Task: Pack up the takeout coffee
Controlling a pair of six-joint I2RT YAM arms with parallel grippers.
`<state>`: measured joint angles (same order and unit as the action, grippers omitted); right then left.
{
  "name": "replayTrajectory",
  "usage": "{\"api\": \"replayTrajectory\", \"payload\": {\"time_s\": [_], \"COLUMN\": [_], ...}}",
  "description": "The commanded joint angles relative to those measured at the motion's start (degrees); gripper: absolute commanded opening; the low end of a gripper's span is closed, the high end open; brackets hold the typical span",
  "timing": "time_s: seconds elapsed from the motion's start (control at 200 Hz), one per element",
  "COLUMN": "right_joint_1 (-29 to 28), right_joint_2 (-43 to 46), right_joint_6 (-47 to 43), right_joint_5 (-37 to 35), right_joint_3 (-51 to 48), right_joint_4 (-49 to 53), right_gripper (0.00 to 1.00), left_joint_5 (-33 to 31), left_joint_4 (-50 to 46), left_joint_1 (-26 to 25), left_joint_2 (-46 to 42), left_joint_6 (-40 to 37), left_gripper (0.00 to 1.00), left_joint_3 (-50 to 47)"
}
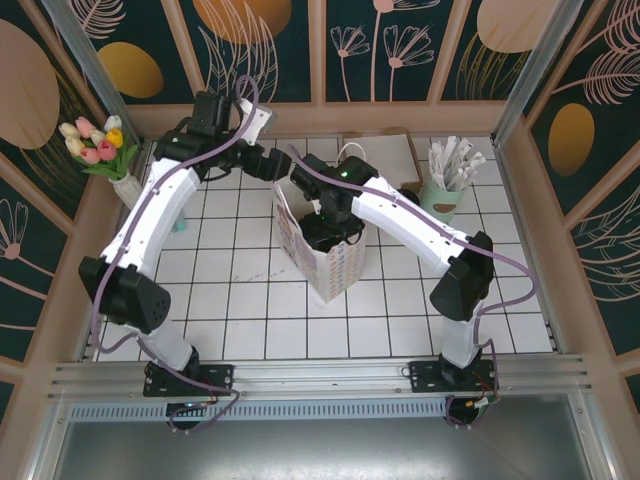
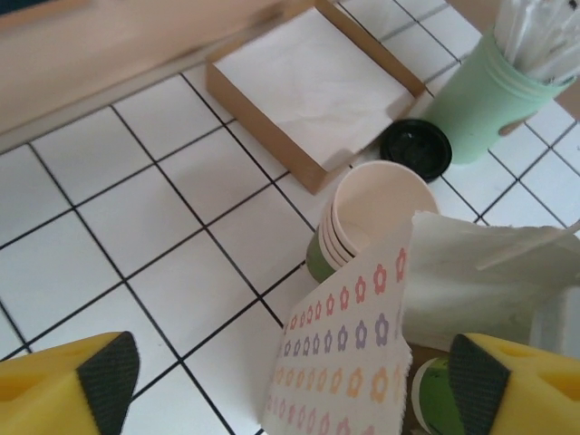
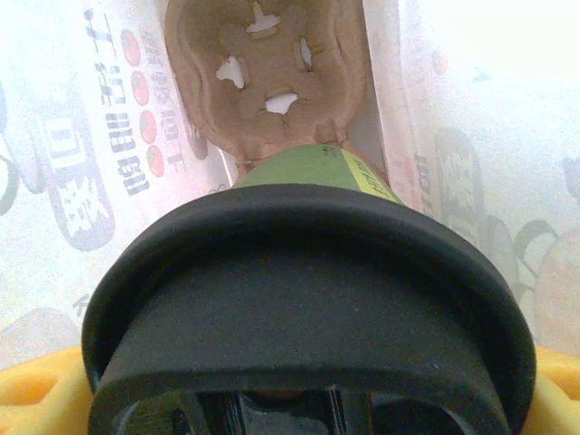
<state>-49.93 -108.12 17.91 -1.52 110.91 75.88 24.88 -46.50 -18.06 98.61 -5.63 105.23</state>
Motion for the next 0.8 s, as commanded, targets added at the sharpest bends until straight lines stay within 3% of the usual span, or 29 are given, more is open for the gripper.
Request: {"api": "replayTrajectory", "payload": {"time_s": [0.0,0.2,0.611,0.796], "right_joint_1": [-0.17,-0.17,-0.26,-0.30], "right_joint_2": [1.16,0.62,0.05,0.54], "right_joint_6": [-1.03,-1.11,-1.03,-0.91], "right_joint_5": [-0.43,-0.34,-0.61,-0.69], "right_joint_3": [0.78,1.26,1.87,1.54], "right_joint_4": [0.31,0.58,0.81,0.67], "right_gripper": [0.73,0.73,0.73,0.73], "left_joint_5": [4.23,6.20,9.84,9.57], "left_joint_4": [-5.63,-6.95,-0.43,-1.04], "left_joint_1": [-0.03,-0.04,-0.06,-0.09], "left_joint_2": [3.58,4.90,-0.07,-0.08], "left_joint_6": [-3.51,-5.92,-6.76,-7.56], "left_gripper": [0.85,0.76,0.93,0.89], "left_joint_3": [2.96,3.90,0.95,-1.75]}}
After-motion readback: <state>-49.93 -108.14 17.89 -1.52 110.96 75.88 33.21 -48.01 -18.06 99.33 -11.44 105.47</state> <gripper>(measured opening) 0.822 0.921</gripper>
